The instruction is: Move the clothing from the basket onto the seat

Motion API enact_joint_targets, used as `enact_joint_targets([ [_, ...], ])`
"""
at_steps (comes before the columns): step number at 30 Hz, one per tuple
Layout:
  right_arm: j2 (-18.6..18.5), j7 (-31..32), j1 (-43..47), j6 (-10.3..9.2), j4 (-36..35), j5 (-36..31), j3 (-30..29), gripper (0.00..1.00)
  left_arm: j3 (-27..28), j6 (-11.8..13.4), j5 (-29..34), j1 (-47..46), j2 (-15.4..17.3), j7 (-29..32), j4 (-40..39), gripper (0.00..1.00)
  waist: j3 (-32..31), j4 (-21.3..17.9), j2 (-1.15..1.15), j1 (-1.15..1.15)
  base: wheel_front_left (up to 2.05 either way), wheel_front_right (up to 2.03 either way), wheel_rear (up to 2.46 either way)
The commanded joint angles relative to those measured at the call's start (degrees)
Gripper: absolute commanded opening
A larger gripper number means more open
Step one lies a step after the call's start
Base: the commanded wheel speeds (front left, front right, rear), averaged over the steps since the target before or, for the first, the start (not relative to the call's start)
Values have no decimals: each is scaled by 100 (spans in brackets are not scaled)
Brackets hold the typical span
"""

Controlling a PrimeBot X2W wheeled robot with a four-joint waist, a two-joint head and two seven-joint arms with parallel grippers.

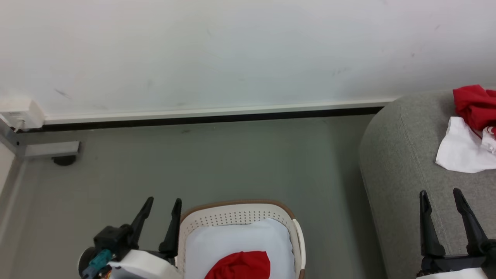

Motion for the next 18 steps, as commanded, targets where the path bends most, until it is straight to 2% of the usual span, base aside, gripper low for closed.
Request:
enact_joint_targets([
  [1,-4,-18,-115,-14,-15,-61,-27,100,-40,3,-98,-136,93,-3,114,100,242,-153,0,0,0,0,0],
  [8,16,-17,-544,-14,-252,-143,-65,100,-946,2,-366,-989,490,24,1524,100,1006,-528,0,0,0,0,0],
  [18,25,-10,-1197,-14,-826,138,43,100,-2680,5,-1631,-2331,989,809,3182,100,2272,-1154,0,0,0,0,0],
])
